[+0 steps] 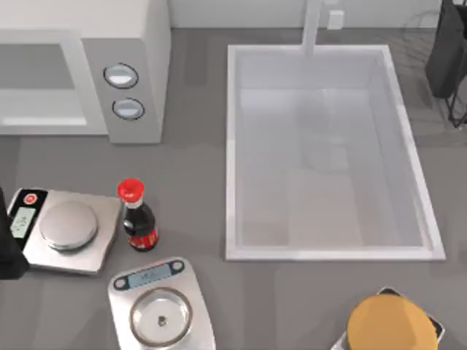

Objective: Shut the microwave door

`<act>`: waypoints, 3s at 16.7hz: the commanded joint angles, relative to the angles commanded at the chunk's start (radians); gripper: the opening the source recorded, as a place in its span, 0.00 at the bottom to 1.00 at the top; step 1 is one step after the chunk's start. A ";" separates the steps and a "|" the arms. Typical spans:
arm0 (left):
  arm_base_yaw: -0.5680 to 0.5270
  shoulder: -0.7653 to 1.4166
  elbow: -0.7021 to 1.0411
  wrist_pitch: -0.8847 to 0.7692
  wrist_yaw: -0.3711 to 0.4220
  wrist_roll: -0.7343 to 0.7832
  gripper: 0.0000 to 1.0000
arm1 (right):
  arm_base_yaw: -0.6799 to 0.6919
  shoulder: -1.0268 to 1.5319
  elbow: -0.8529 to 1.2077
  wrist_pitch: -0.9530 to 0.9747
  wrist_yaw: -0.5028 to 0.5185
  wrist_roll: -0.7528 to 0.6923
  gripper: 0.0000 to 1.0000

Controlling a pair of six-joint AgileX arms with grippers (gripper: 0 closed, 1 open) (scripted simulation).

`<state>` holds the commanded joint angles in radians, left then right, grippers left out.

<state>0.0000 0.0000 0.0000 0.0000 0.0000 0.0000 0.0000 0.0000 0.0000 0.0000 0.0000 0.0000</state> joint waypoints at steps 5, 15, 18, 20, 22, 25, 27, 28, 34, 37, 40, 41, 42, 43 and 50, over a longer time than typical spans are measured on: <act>0.000 0.000 0.000 0.000 0.000 0.000 0.70 | 0.000 0.000 0.000 0.000 0.000 0.000 1.00; 0.000 0.000 0.000 0.000 0.000 0.000 0.00 | 0.000 0.000 0.000 0.000 0.000 0.000 1.00; 0.000 0.000 0.000 0.000 0.000 0.000 0.00 | 0.000 0.000 0.000 0.000 0.000 0.000 1.00; 0.000 0.000 0.000 0.000 0.000 0.000 0.00 | 0.000 0.000 0.000 0.000 0.000 0.000 1.00; 0.000 0.000 0.000 0.000 0.000 0.000 0.00 | 0.000 0.000 0.000 0.000 0.000 0.000 1.00; 0.017 0.018 0.014 0.008 0.017 0.000 0.00 | 0.000 0.000 0.000 0.000 0.000 0.000 1.00; 0.055 0.071 0.044 0.027 0.055 0.001 0.00 | 0.000 0.000 0.000 0.000 0.000 0.000 1.00; 0.073 0.094 0.058 0.035 0.073 0.002 0.00 | 0.000 0.000 0.000 0.000 0.000 0.000 1.00; 0.093 0.116 0.070 0.044 0.094 0.002 0.00 | 0.000 0.000 0.000 0.000 0.000 0.000 1.00; 0.166 0.120 0.058 0.060 0.167 0.003 0.00 | 0.000 0.000 0.000 0.000 0.000 0.000 1.00; 0.306 0.122 0.036 0.083 0.307 0.003 0.00 | 0.000 0.000 0.000 0.000 0.000 0.000 1.00; 0.347 0.120 0.028 0.090 0.348 0.003 0.00 | 0.000 0.000 0.000 0.000 0.000 0.000 1.00; 0.380 0.118 0.020 0.095 0.380 0.003 0.00 | 0.000 0.000 0.000 0.000 0.000 0.000 1.00; 0.404 0.116 0.014 0.100 0.405 0.003 0.00 | 0.000 0.000 0.000 0.000 0.000 0.000 1.00; 0.435 0.120 0.019 0.100 0.435 0.004 0.00 | 0.000 0.000 0.000 0.000 0.000 0.000 1.00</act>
<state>0.4347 0.1198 0.0186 0.0997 0.4354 0.0040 0.0000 0.0000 0.0000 0.0000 0.0000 0.0000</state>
